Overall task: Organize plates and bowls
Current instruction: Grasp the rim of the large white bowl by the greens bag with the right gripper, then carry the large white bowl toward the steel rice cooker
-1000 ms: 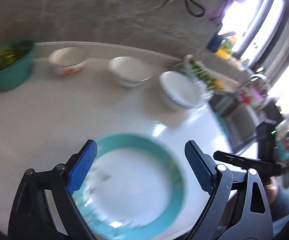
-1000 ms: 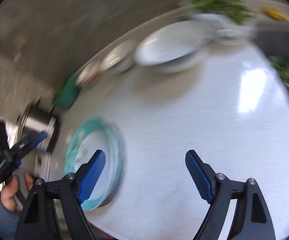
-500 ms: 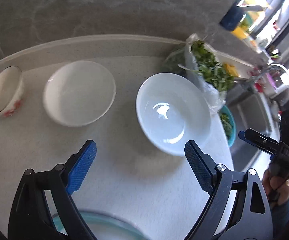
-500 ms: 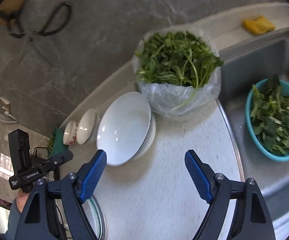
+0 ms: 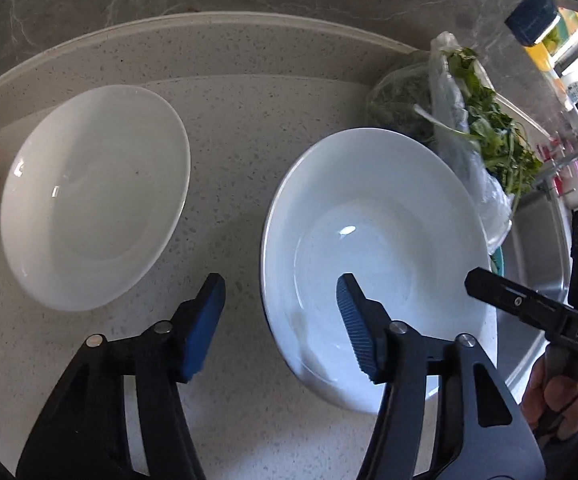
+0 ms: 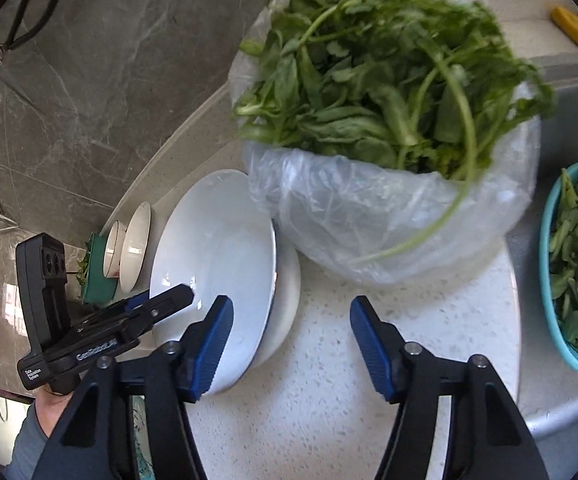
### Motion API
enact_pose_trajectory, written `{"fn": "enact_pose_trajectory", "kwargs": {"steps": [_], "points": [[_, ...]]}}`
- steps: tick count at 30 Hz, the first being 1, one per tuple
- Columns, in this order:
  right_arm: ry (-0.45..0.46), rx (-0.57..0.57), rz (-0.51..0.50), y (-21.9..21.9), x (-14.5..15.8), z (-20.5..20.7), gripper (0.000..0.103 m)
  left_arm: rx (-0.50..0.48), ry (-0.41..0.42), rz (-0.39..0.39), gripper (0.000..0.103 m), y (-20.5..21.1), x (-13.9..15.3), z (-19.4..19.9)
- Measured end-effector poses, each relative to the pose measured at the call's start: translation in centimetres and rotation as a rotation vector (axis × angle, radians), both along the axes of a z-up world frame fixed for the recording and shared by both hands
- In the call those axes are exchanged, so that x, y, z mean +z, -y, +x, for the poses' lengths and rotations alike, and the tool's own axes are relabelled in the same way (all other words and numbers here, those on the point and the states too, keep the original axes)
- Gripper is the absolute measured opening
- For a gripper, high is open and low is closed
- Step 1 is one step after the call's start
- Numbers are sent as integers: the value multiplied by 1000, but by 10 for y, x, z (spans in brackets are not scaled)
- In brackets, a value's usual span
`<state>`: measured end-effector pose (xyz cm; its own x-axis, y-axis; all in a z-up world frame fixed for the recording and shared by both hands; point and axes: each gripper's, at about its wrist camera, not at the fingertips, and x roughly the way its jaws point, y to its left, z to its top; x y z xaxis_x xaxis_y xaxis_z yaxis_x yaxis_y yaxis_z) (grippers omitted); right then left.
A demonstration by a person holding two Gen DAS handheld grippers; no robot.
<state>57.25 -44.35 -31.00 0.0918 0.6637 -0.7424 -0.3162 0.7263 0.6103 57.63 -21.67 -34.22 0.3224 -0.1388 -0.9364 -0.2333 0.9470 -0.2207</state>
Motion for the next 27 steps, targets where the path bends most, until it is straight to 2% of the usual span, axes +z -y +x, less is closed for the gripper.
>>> {"fn": "enact_pose_trajectory", "kwargs": {"steps": [3, 4, 7, 8, 10, 18, 27], "points": [[-17, -2, -3, -6, -7, 3, 61, -5, -4, 8, 52, -1, -7, 7], [-22, -4, -7, -9, -9, 4, 60, -7, -5, 10, 47, -1, -9, 10], [-23, 0, -17, -14, -13, 9, 45, -10, -6, 4, 25, -3, -14, 17], [-21, 8, -26, -17, -14, 8, 33, -13, -5, 9, 20, -2, -15, 17], [-21, 21, -30, -24, -15, 8, 24, -25, -10, 17, 10, 4, -20, 24], [20, 49, -91, -36, -10, 4, 21, -27, 1, 30, 10, 12, -25, 26], [54, 72, -108, -30, 10, -15, 20, -33, 47, 28, 10, 23, 2, 2]]}}
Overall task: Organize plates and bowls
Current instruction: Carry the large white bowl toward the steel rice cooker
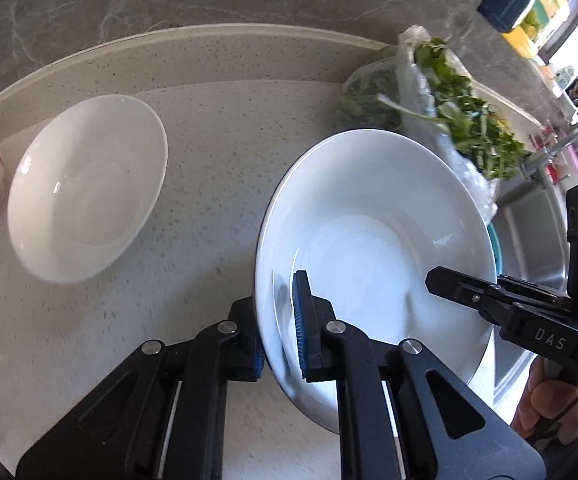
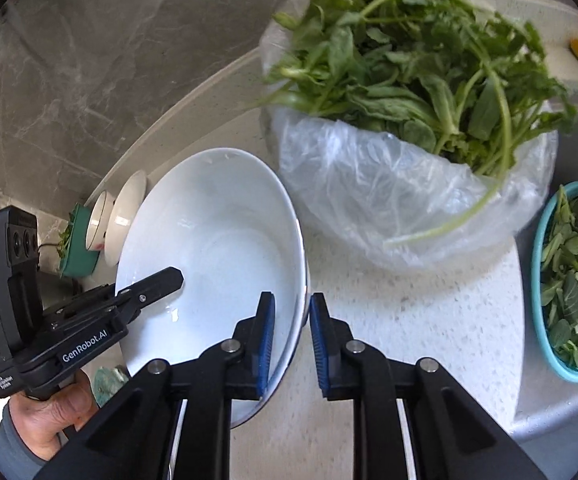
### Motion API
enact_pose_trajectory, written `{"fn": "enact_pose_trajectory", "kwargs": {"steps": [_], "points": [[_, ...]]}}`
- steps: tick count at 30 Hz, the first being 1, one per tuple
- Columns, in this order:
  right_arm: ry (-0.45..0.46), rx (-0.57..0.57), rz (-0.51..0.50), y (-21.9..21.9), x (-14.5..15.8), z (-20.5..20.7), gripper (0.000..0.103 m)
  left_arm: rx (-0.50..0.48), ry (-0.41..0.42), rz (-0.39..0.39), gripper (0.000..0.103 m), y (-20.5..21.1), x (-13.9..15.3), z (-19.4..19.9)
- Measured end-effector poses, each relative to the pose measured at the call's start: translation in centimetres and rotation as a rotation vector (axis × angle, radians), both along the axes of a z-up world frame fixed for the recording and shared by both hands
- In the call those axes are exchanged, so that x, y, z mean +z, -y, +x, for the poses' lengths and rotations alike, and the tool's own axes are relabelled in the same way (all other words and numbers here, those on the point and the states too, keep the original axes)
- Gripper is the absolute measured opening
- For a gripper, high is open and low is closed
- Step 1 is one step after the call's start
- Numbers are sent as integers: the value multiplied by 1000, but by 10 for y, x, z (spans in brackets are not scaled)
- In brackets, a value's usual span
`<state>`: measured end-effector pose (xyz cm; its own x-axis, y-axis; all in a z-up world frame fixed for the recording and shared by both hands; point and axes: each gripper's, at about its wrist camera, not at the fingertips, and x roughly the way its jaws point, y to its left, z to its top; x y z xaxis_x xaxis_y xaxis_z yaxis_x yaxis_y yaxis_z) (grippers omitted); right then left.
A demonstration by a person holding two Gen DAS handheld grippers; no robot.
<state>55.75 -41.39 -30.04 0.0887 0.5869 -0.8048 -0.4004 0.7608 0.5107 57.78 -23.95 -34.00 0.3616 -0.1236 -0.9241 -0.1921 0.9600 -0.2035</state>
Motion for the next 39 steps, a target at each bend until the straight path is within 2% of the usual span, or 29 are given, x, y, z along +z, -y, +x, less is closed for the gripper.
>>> {"fn": "enact_pose_trajectory", "kwargs": {"steps": [6, 11, 14, 18, 23, 29, 32, 39], "points": [[16, 6, -9, 11, 13, -18, 20, -4, 17, -16, 10, 14, 10, -21], [35, 35, -5, 10, 32, -36, 20, 25, 41, -29, 10, 30, 25, -55], [51, 72, 6, 3, 44, -49, 20, 58, 58, -30, 10, 18, 41, -87], [81, 162, 27, -30, 63, -71, 20, 134, 90, -35, 10, -10, 64, -135], [106, 263, 43, -90, 78, -103, 20, 224, 134, -36, 10, -66, 90, -206], [113, 373, 41, -191, 79, -156, 20, 309, 148, -14, 10, -150, 100, -286], [104, 429, 42, -253, 73, -186, 20, 356, 139, -15, 10, -198, 98, -330], [65, 520, 12, -344, 45, -237, 20, 426, 120, 9, 10, -275, 79, -393]]}}
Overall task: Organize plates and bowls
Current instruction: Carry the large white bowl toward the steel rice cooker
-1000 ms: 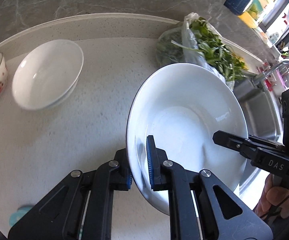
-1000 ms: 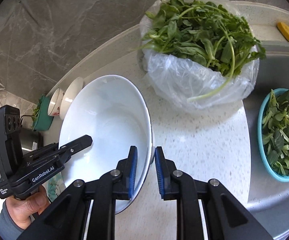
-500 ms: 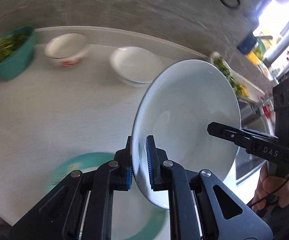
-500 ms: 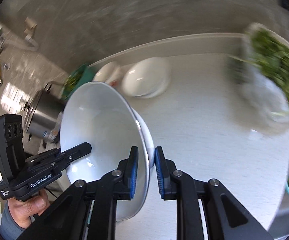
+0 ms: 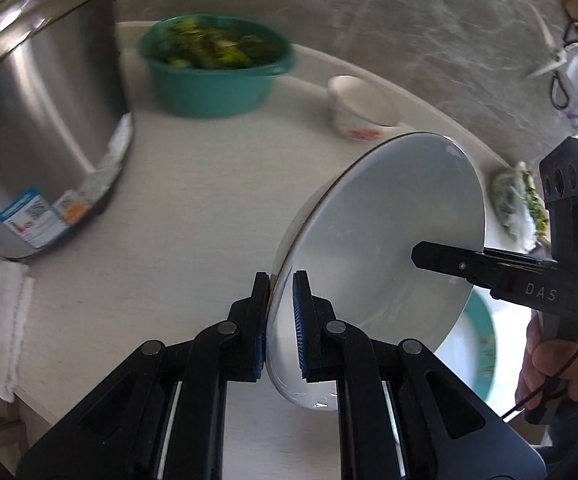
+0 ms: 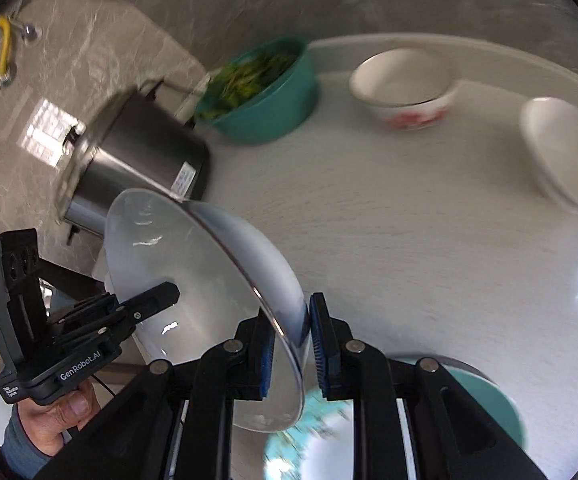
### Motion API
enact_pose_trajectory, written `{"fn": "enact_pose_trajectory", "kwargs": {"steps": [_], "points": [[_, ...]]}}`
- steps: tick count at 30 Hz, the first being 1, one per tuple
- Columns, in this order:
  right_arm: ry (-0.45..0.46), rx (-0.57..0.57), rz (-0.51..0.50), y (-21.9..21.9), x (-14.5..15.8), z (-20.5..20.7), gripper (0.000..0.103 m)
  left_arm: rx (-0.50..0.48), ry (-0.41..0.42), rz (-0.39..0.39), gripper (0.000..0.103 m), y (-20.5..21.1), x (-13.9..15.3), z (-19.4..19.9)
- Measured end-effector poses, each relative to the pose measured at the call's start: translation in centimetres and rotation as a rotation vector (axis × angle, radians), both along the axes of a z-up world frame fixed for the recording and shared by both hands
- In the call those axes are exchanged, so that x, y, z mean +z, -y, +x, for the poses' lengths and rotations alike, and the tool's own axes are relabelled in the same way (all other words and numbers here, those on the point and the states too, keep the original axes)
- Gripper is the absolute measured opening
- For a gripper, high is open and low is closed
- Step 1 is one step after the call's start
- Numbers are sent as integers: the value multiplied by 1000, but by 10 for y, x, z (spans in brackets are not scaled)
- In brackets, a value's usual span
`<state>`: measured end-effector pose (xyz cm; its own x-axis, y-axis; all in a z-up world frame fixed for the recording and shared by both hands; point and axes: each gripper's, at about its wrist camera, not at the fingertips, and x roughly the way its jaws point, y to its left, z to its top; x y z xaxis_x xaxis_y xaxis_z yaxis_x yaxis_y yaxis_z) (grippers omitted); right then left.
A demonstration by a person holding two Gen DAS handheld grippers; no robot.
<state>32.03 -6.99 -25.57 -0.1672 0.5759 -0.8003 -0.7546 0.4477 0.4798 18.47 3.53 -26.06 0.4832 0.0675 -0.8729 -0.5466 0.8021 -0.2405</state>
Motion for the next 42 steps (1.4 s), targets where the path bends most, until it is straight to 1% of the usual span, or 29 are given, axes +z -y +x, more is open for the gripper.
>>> {"fn": "enact_pose_trajectory", "kwargs": {"steps": [2, 6, 8, 11, 14, 15, 20, 29, 32, 36, 38, 42], "points": [[-8, 21, -26, -22, -15, -8, 20, 11, -12, -9, 10, -16, -14, -9], [-54, 4, -82, -38, -44, -6, 20, 4, -57, -65, 10, -34, -46, -21], [-61, -10, -110, -44, -53, -3, 20, 1, -66, -105, 10, -41, -60, -20], [-74, -38, -121, -50, -56, 3, 20, -20, -67, -115, 10, -47, -66, -17], [-69, -56, -135, -50, -55, 11, 20, -44, -71, -110, 10, -51, -68, -12], [-74, -66, -137, -49, -56, 14, 20, -49, -70, -113, 10, -59, -71, -4], [-95, -96, -154, -46, -66, 20, 19, -77, -81, -106, 10, -67, -71, 18], [-112, -116, -162, -43, -70, 27, 19, -71, -97, -120, 10, -70, -81, 34], [-103, -108, -185, -43, -69, 26, 19, -72, -95, -120, 10, -68, -78, 40], [-129, -122, -207, -44, -71, 28, 19, -77, -97, -131, 10, -67, -70, 44], [-161, -136, -213, -41, -72, 31, 19, -74, -99, -142, 10, -66, -66, 44], [-187, -150, -217, -34, -66, 33, 20, -79, -118, -165, 10, -63, -59, 42]]}}
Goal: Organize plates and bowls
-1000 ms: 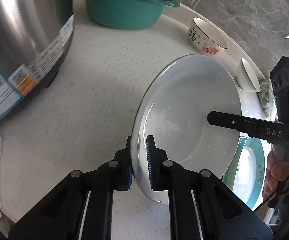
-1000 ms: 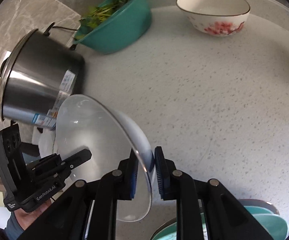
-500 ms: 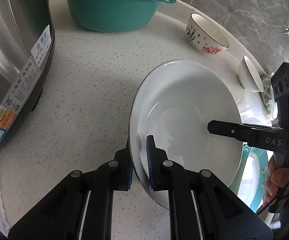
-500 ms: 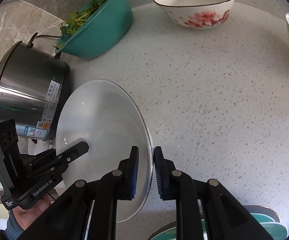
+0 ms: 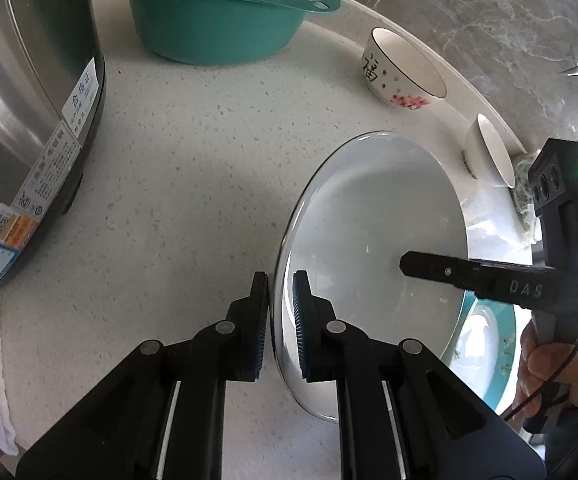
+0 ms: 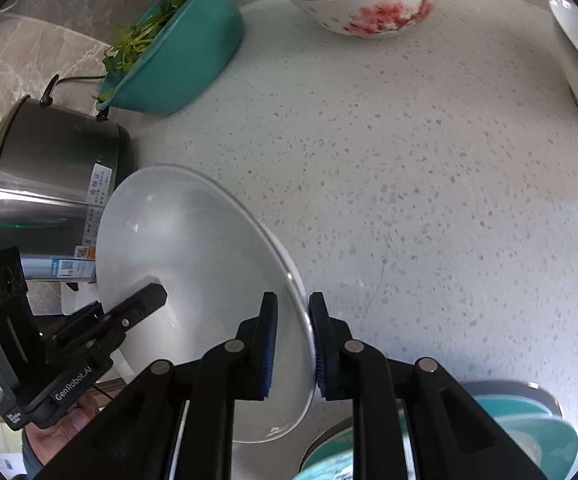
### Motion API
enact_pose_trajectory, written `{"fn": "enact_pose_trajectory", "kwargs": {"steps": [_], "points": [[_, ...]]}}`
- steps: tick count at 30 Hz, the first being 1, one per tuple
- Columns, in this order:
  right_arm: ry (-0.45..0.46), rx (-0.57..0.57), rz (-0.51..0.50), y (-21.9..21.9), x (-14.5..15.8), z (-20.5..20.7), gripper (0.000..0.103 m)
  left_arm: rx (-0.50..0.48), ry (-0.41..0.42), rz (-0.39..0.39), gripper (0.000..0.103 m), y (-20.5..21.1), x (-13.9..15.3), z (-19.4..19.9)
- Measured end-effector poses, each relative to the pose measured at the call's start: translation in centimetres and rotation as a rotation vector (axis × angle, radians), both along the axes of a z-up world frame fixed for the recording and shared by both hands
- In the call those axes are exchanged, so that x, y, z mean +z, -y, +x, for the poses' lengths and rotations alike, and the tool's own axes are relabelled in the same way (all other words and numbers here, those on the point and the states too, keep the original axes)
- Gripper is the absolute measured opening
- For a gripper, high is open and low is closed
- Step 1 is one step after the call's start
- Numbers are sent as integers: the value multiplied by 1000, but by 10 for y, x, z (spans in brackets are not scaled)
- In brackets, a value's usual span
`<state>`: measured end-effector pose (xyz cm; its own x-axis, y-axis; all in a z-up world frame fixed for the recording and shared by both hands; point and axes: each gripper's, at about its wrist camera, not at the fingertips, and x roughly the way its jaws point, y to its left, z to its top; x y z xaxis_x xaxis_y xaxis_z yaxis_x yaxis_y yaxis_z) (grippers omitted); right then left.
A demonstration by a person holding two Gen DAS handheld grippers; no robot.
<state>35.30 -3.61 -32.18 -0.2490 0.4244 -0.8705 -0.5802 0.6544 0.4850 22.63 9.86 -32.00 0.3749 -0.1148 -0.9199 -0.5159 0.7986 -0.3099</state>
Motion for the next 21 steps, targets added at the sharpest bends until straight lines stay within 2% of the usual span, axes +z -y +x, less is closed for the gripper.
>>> {"fn": "enact_pose_trajectory", "kwargs": {"steps": [5, 10, 16, 21], "points": [[-25, 4, -19, 5, 6, 4, 19, -15, -31, -22, 10, 6, 3, -2], [-26, 13, -48, -1, -1, 2, 19, -10, -58, -31, 10, 5, -6, 2], [-10, 28, -56, -13, -7, -4, 19, 15, -51, -33, 10, -5, -17, 4], [3, 44, -42, -23, -8, -12, 22, 38, -38, -42, 17, -10, -25, 2]]}}
